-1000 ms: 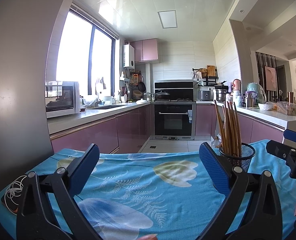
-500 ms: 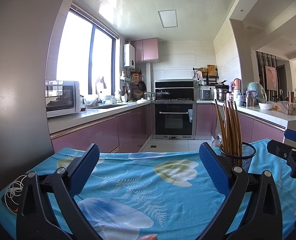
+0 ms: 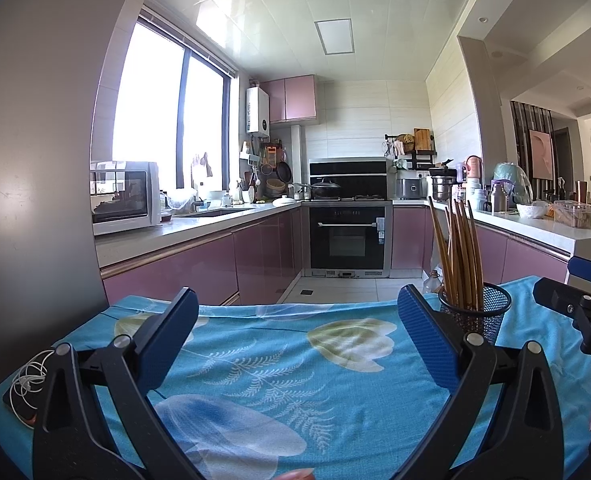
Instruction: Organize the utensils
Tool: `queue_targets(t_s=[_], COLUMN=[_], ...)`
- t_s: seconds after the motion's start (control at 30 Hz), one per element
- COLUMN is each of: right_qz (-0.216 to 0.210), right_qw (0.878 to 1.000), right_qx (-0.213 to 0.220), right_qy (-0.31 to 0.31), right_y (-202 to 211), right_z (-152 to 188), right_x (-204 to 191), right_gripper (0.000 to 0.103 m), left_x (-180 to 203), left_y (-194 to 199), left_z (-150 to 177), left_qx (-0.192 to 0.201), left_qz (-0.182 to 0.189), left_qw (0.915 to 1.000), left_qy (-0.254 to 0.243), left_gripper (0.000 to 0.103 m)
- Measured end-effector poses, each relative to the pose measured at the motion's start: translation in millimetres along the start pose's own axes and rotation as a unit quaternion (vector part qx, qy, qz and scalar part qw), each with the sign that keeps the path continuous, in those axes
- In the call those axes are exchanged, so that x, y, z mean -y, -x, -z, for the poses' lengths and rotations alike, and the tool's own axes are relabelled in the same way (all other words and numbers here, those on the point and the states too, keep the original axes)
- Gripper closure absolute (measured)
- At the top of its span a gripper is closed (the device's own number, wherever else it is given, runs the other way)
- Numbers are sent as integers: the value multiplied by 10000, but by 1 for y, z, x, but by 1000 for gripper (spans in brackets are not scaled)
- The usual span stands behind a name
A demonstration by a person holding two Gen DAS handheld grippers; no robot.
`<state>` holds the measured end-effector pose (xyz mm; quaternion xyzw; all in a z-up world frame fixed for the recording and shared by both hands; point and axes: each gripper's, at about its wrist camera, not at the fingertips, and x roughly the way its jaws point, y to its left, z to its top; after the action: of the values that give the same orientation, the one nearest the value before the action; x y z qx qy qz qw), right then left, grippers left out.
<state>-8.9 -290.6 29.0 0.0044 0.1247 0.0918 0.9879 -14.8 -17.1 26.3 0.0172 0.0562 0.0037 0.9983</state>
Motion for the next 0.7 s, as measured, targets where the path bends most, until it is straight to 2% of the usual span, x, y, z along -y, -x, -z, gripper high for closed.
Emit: queue_targets(t_s=[0.7], right_qz=[4], right_qw=[10000], right_qx=[-12], right_qy=[-16], right_y=[0], right_z=[1], right_x=[1], right_gripper=[7], left_x=[0], left_y=[0], left_z=[0], left_qx=[-1], left_qz=[-10], left_qw=[10000], left_qy=[0], left_gripper=[5])
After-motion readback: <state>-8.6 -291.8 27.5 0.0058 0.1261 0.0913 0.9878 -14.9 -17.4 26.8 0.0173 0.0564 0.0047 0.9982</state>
